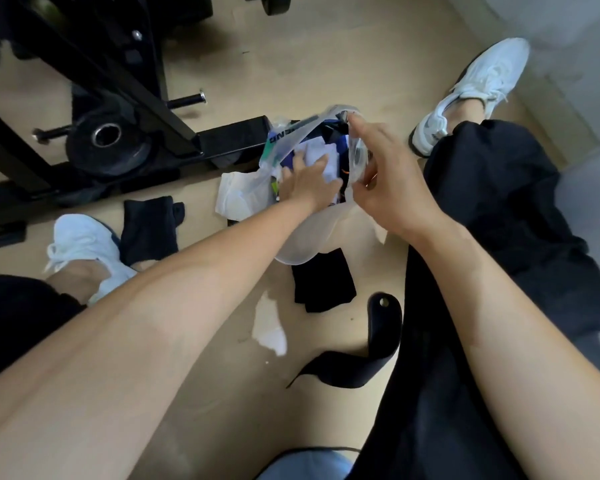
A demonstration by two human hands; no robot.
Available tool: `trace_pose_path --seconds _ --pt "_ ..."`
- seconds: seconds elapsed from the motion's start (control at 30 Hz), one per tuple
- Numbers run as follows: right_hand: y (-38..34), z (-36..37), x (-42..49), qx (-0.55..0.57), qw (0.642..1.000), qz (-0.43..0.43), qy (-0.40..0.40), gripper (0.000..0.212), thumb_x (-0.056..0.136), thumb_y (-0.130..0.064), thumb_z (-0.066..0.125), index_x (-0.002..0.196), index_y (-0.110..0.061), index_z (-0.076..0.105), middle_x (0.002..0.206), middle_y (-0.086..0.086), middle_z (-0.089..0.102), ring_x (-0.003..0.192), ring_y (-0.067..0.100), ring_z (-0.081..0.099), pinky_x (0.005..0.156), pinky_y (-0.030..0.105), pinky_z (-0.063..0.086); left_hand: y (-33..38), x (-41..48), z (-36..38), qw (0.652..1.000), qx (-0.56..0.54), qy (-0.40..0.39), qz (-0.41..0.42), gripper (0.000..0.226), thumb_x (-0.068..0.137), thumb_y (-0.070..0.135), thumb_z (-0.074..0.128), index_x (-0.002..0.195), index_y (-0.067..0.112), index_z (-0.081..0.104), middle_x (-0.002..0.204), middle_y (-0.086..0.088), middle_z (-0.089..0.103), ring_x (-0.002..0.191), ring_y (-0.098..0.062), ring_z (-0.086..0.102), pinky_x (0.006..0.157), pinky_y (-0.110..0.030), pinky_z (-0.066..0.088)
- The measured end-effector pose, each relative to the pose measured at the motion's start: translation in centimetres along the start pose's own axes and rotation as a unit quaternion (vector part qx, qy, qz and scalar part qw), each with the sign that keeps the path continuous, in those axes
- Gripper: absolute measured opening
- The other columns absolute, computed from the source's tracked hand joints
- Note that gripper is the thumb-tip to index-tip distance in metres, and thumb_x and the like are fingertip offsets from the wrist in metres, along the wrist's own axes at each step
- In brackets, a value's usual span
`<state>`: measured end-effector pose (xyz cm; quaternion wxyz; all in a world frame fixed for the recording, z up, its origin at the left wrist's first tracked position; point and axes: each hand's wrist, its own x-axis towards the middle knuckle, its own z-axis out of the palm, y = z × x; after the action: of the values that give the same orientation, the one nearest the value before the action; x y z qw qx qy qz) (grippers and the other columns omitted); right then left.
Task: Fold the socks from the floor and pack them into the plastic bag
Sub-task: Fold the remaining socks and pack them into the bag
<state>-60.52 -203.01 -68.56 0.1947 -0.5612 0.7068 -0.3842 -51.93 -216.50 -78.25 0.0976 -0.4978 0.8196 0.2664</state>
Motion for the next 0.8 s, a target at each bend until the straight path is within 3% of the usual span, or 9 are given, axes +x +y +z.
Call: trace_pose_path --seconds 0.1,0.2,0.33,0.4,0.47,0.57,0.67,0.73,0.8 --pt "-0.2 0.2 -0.4 0.003 1.0 -0.018 -0.003 0.08 0.075 0.014 0.056 0.148 -0.014 0.04 0.122 -0.008 0.043 0.085 -0.014 0.046 0.074 0.015 0.046 -1.6 -3.4 0.9 0.993 -0.098 0.041 0.046 0.066 0.083 0.066 0.044 0.146 0.046 0.042 0.161 -0.002 0.029 0.146 -0.037 0.027 0.115 -0.051 0.032" --pt "-0.5 0.2 -0.9 -0.001 1.0 -0.028 -0.006 0.072 0.078 0.013 0.058 0.144 -0.012 0.046 0.125 -0.008 0.046 0.077 -0.008 0.051 0.07 0.016 0.05 -2.7 -8.5 1.2 0.965 -0.204 0.119 0.117 0.048 0.094 0.043 0.062 0.139 0.027 0.058 0.148 -0.001 0.047 0.138 -0.024 0.041 0.113 -0.041 0.037" --pt "-0.7 0.1 -2.0 -0.004 1.0 -0.022 -0.006 0.061 0.081 0.008 0.062 0.137 -0.015 0.057 0.122 -0.005 0.052 0.077 0.011 0.062 0.069 0.012 0.048 -5.1 -15.2 1.7 0.91 -0.145 0.257 0.293 0.027 0.093 0.019 0.065 0.118 0.011 0.07 0.117 -0.003 0.063 0.109 -0.023 0.057 0.096 -0.034 0.047" --pt "-1.1 -0.1 -2.7 -0.001 1.0 -0.008 -0.007 0.053 0.082 0.003 0.066 0.131 -0.017 0.061 0.116 0.001 0.056 0.076 0.015 0.064 0.07 0.017 0.051 -7.1 -16.6 3.7 0.876 -0.105 0.261 0.392 0.017 0.092 0.011 0.067 0.107 0.007 0.073 0.103 -0.007 0.066 0.094 -0.023 0.058 0.086 -0.029 0.047" --pt "-1.4 -0.1 -3.4 -0.012 1.0 -0.001 -0.014 0.047 0.083 -0.001 0.069 0.126 -0.018 0.065 0.112 0.003 0.06 0.076 0.014 0.065 0.073 0.027 0.056 -8.8 -17.2 6.6 0.865 -0.068 0.221 0.446 0.016 0.091 0.009 0.067 0.104 0.006 0.074 0.099 -0.008 0.067 0.088 -0.024 0.059 0.08 -0.029 0.049" --pt "-1.5 0.1 -4.1 -0.02 0.999 0.005 -0.032 0.041 0.083 -0.004 0.072 0.121 -0.018 0.067 0.11 0.002 0.063 0.08 0.016 0.065 0.075 0.035 0.056 -10.2 -16.1 10.6 0.895 0.019 0.117 0.431 0.031 0.085 0.014 0.064 0.114 0.008 0.071 0.111 -0.01 0.068 0.096 -0.031 0.063 0.077 -0.04 0.056" --pt "-1.1 0.2 -4.5 -0.039 0.998 0.015 -0.047 0.041 0.082 -0.006 0.074 0.121 -0.019 0.067 0.111 0.002 0.064 0.086 0.017 0.064 0.078 0.038 0.056 -10.6 -14.0 13.2 0.938 0.14 -0.015 0.316 0.054 0.09 0.019 0.066 0.143 0.017 0.054 0.147 -0.008 0.05 0.132 -0.031 0.047 0.1 -0.042 0.047" --pt "-0.7 0.1 -4.6 -0.054 0.997 0.015 -0.055 0.042 0.081 -0.007 0.074 0.121 -0.02 0.066 0.112 0.001 0.064 0.087 0.017 0.064 0.079 0.039 0.056 -10.8 -12.8 14.4 0.945 0.189 -0.029 0.267 0.058 0.094 0.018 0.064 0.149 0.02 0.045 0.154 -0.005 0.04 0.138 -0.029 0.038 0.106 -0.039 0.041" --pt "-0.4 -0.1 -4.7 -0.057 0.996 0.017 -0.06 0.042 0.082 -0.008 0.074 0.121 -0.021 0.066 0.112 0.0 0.063 0.087 0.015 0.064 0.079 0.038 0.056 -10.6 -12.3 14.8 0.947 0.192 -0.011 0.256 0.043 0.098 0.018 0.059 0.14 0.019 0.053 0.145 -0.003 0.049 0.13 -0.027 0.043 0.099 -0.037 0.044"
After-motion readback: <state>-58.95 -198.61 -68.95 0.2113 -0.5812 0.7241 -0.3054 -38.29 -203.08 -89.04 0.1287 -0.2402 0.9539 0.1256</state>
